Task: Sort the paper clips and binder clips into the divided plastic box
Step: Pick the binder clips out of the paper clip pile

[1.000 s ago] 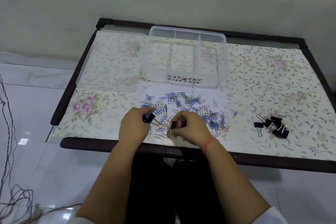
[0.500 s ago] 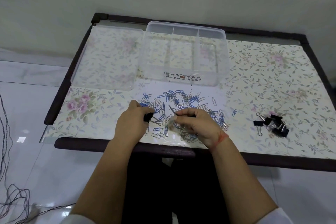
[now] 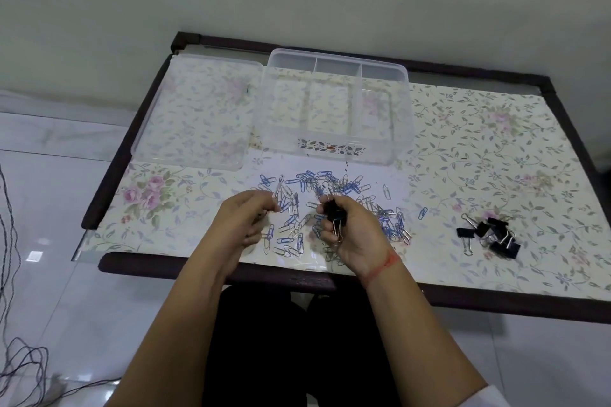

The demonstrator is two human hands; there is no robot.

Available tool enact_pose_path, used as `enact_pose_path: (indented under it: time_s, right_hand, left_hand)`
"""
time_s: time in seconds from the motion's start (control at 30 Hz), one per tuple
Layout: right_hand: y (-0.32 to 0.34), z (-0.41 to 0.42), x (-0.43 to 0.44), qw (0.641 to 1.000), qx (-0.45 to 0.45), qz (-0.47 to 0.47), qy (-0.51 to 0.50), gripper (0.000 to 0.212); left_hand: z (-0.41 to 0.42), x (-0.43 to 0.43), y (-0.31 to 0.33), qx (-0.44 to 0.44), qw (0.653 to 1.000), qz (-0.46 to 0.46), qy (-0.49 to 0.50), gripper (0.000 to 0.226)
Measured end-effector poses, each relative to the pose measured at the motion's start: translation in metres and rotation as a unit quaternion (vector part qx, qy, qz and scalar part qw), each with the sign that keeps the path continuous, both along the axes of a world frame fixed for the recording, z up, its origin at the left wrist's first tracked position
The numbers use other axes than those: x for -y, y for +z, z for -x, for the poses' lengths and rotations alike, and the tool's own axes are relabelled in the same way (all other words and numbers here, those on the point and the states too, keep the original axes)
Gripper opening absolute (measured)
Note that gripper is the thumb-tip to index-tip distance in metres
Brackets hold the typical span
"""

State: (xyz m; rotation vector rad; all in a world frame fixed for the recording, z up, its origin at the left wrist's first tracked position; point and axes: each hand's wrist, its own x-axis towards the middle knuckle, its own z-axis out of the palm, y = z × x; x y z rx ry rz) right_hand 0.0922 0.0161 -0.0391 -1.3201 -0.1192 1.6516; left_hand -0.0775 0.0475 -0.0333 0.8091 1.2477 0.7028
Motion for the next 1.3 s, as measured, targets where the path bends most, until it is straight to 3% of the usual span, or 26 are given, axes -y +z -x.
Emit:
enact_pose_path:
  time_s: [0.1,0.2,0.33,0.47,0.6,0.67,0.8,0.97,1.07,1.17,1.3]
  right_hand:
    - [0.002,0.014,-0.006,1.0,-0.005,0.003,-0.013,0.035]
    - [0.002,0.036,-0.016,1.0,-0.016,0.008,-0.023,0.035]
    - [0.002,0.083,-0.032,0.996,-0.07,0.01,-0.047,0.029]
    - [-0.002,0.136,-0.047,0.999,-0.027,0.009,-0.017,0.019]
    - [-0.005,0.175,-0.058,0.998,0.061,-0.001,-0.002,0.01]
    - [-0.005,0.183,-0.062,0.99,0.132,-0.012,0.041,0.017]
    - [-0.006,0.183,-0.06,0.968,0.215,-0.023,0.129,0.035]
    - [-0.007,0.175,-0.056,0.956,0.251,-0.039,0.146,0.036]
    - [-0.008,0.167,-0.046,0.904,0.384,-0.122,0.145,0.032]
    - [-0.017,0.147,-0.04,0.798,0.558,-0.184,0.136,0.028]
    - [-0.034,0.119,-0.038,0.641,0.685,-0.218,0.27,0.019]
  left_hand:
    - [0.004,-0.001,0.0,0.14,0.987,0.066,0.05,0.023]
    - [0.013,-0.001,0.002,0.198,0.967,0.094,0.13,0.028]
    - [0.033,-0.004,-0.004,0.11,0.949,0.07,0.289,0.022]
    - [0.055,-0.004,-0.013,0.024,0.914,-0.007,0.405,0.009]
    - [0.066,-0.003,-0.017,-0.058,0.907,-0.051,0.415,0.023]
    - [0.067,-0.002,-0.019,-0.073,0.905,-0.047,0.416,0.022]
    - [0.063,-0.002,-0.015,-0.051,0.912,-0.041,0.404,0.031]
    - [0.061,-0.003,-0.013,-0.054,0.921,-0.059,0.38,0.036]
    - [0.062,-0.002,-0.015,-0.098,0.919,-0.089,0.371,0.03]
    - [0.059,-0.001,-0.017,-0.161,0.906,-0.126,0.37,0.022]
    - [0.05,-0.001,-0.019,-0.215,0.9,-0.199,0.324,0.021]
